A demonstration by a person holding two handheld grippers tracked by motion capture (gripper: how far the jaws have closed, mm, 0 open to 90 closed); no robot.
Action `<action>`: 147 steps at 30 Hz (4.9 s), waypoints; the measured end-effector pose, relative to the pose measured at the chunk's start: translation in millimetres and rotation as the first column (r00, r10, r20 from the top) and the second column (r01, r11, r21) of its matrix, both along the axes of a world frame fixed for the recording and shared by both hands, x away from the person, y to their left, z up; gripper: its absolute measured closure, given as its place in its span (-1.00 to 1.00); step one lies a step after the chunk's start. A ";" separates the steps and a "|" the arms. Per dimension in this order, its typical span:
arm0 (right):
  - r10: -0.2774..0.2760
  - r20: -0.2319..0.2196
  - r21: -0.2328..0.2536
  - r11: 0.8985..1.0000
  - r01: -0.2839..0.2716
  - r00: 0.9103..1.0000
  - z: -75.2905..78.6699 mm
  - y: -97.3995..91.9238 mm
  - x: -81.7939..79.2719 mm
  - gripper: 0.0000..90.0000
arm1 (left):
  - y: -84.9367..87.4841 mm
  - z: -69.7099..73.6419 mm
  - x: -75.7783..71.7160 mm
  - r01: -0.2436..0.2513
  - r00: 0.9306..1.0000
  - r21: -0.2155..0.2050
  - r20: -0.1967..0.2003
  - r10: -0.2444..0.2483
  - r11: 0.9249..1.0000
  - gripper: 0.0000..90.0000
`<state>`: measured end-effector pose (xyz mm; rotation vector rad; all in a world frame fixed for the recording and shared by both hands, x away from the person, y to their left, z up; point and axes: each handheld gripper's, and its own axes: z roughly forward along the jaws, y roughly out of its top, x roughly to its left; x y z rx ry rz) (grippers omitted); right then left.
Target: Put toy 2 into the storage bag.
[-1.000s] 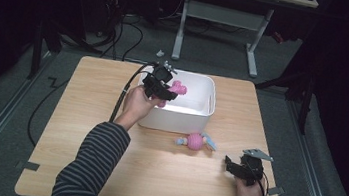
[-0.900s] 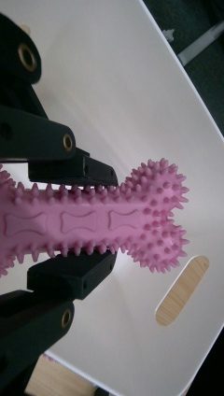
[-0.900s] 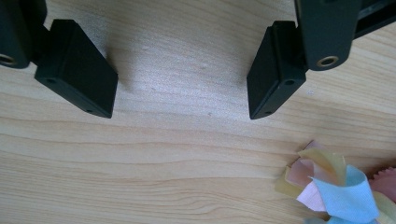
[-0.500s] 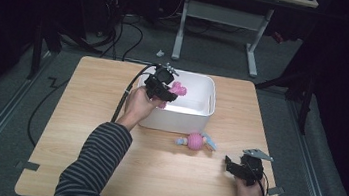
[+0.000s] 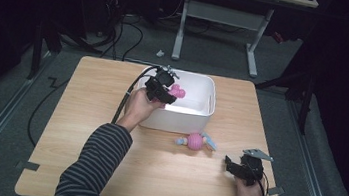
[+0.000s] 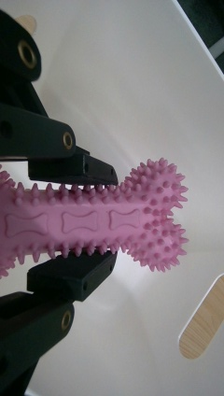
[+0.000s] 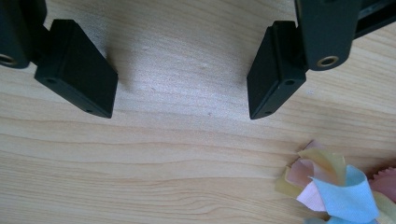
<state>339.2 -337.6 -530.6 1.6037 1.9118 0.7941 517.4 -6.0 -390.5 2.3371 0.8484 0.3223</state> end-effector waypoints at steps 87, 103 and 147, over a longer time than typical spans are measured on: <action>-0.009 0.001 -0.002 1.000 0.009 1.000 0.0 0.2 0.9 -0.44 | 163.0 12.8 -95.8 -0.155 0.972 -0.218 0.141 0.188 0.964 -0.16; -0.002 0.001 -0.002 1.000 0.002 1.000 -0.1 0.4 0.6 -0.44 | 174.7 -19.8 -114.4 -0.189 0.974 -0.239 0.075 0.213 0.952 -0.18; 0.003 0.001 -0.001 1.000 -0.003 1.000 0.0 1.0 0.1 -0.44 | 160.2 -92.5 -137.3 -0.220 0.975 -0.166 -0.004 0.223 0.961 -0.26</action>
